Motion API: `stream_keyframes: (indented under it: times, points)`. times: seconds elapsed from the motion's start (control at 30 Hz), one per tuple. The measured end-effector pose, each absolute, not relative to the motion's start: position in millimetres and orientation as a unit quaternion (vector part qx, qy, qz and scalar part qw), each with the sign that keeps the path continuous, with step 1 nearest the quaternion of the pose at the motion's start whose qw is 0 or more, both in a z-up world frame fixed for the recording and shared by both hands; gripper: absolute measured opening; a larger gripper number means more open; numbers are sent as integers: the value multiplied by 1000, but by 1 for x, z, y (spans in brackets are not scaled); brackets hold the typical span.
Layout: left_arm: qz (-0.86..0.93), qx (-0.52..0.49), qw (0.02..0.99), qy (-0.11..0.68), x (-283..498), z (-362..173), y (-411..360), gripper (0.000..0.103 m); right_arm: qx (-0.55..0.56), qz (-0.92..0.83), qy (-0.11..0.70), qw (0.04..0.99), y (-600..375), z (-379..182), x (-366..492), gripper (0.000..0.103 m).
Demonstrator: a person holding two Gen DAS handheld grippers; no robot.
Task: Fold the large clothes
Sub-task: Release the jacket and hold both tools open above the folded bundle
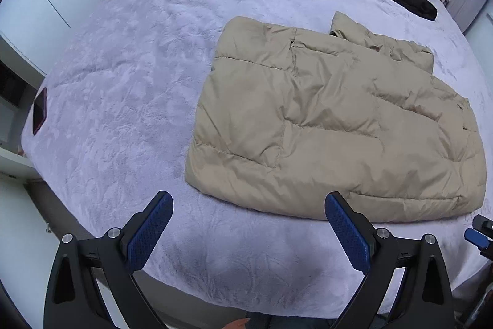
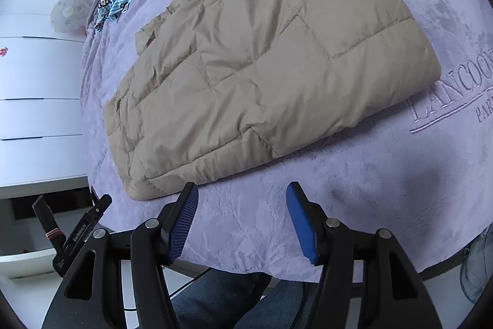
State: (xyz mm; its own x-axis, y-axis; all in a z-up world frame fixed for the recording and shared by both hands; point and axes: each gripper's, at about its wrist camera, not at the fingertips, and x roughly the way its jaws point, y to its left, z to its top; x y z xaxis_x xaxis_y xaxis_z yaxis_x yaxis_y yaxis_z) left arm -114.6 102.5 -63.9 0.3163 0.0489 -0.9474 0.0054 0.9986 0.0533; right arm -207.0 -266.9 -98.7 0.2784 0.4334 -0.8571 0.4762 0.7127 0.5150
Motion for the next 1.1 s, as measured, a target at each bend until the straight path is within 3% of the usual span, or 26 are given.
stream_keyframes:
  times: [0.13, 0.6, 0.7, 1.1]
  points:
    - [18, 26, 804, 593, -123, -60, 102, 100, 381, 11, 602, 702, -259, -107, -208, 81]
    - [-45, 60, 801, 594, -82, -62, 116, 100, 376, -21, 577, 724, -217, -97, -184, 85]
    - [-61, 71, 798, 595, -66, -62, 126, 100, 387, -34, 563, 730, -199, -96, -172, 103]
    - [-98, 68, 772, 625, -21, -98, 157, 100, 380, -60, 599, 702, -139, -106, -141, 103]
